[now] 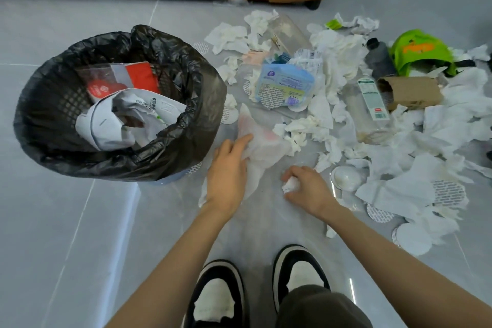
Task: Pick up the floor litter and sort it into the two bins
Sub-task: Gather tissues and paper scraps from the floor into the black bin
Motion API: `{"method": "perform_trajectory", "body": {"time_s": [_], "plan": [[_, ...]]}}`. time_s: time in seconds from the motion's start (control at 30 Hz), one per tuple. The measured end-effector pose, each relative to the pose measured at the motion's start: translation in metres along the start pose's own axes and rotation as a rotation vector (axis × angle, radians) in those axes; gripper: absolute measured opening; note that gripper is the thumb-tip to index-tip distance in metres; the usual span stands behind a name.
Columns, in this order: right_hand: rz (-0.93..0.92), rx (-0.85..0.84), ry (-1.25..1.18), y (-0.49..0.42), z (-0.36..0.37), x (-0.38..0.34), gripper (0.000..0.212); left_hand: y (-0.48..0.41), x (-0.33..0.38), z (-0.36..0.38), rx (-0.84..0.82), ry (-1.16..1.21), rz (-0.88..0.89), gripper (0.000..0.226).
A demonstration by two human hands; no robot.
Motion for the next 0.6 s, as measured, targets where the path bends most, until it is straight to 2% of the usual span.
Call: {"method": "perform_trajectory", "body": {"time_s": [0.13,0.33,0.47,0.6], "plan": [[0.042,0.076,-0.103,-0.002,-0.011,-0.002,0.022,-0.003,0.012,-0.014,0.048,0.001,0.063,0.051],[0.115,0.280,-0.463,-0.004,-0.050,-0.014,0.028,-0.013,0.031,-0.038,0.061,0.031,0.094,0.050],[0.145,0.376,-0.647,-0.006,-0.084,-0.035,0.030,-0.023,0.054,-0.061,0.097,0.136,0.148,0.048],[0.107,0.375,-0.790,-0.004,-0.124,-0.070,0.031,-0.037,0.079,-0.094,0.148,0.282,0.166,0.045]]}}
Point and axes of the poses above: each hand's wrist, its own y-axis away from the middle knuckle, its own z-axis out of the palm, x = y × z, the point moved 3 cm from there along -y, towards the middle knuckle, and after that the axes turned 5 degrees about -z, right-handed, at the moved point
